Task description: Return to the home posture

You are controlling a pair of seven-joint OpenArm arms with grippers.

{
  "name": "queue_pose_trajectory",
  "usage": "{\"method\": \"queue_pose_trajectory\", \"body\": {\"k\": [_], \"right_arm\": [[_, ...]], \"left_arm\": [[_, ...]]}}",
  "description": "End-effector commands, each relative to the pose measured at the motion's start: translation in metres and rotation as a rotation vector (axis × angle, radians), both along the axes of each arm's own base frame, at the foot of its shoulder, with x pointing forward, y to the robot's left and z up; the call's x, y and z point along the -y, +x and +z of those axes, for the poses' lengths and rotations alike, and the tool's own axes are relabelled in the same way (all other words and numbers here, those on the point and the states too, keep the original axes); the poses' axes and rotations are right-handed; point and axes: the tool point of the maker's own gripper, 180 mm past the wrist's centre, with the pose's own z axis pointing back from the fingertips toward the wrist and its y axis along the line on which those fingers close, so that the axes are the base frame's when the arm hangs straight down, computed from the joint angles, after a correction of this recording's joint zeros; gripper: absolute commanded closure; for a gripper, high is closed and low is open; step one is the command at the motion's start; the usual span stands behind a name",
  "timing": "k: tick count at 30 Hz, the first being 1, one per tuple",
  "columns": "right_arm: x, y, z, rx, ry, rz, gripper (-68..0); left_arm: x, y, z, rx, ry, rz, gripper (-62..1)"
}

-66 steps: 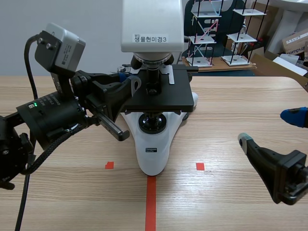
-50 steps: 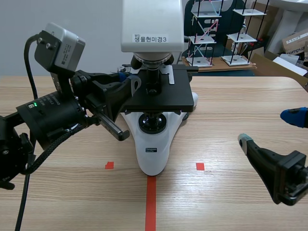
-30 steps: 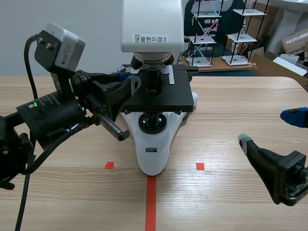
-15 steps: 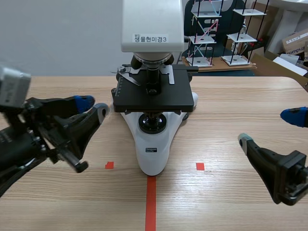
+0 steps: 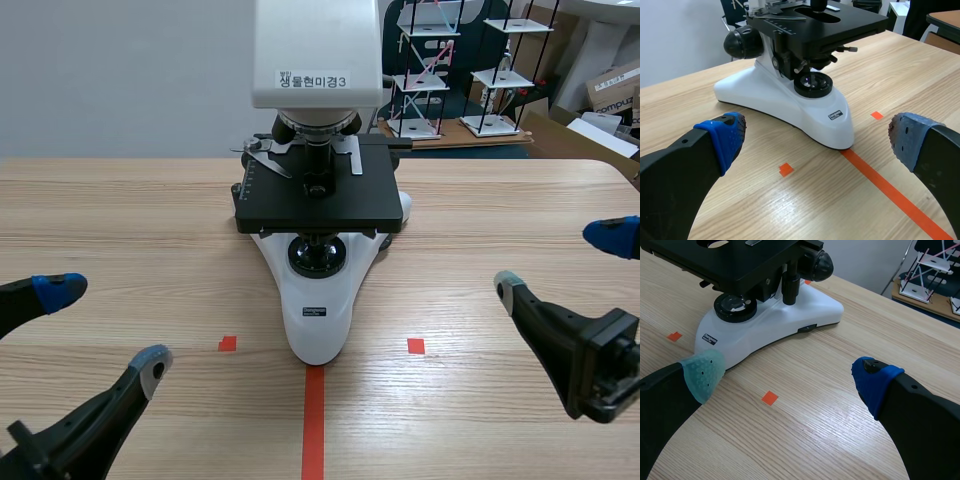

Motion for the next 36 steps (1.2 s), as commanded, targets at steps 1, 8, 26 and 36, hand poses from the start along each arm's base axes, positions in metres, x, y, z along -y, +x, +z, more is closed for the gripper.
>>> {"method": "queue_pose_trajectory", "body": {"k": [1, 8, 26, 36], "right_arm": [[-0.003, 0.003, 0.009, 0.032, 0.020, 0.007, -55.3], [-0.003, 0.003, 0.008, 0.032, 0.020, 0.007, -55.3], [-0.003, 0.003, 0.008, 0.032, 0.020, 0.007, -55.3], [-0.003, 0.003, 0.008, 0.032, 0.020, 0.007, -55.3]], "left_arm": [[0.002, 0.002, 0.019, 0.052, -0.025, 0.008, -60.5], [0.005, -0.001, 0.041, 0.092, -0.023, 0.015, -60.5], [0.006, 0.000, 0.044, 0.101, -0.024, 0.013, -60.5], [0.006, 0.000, 0.044, 0.101, -0.024, 0.013, -60.5]]}}
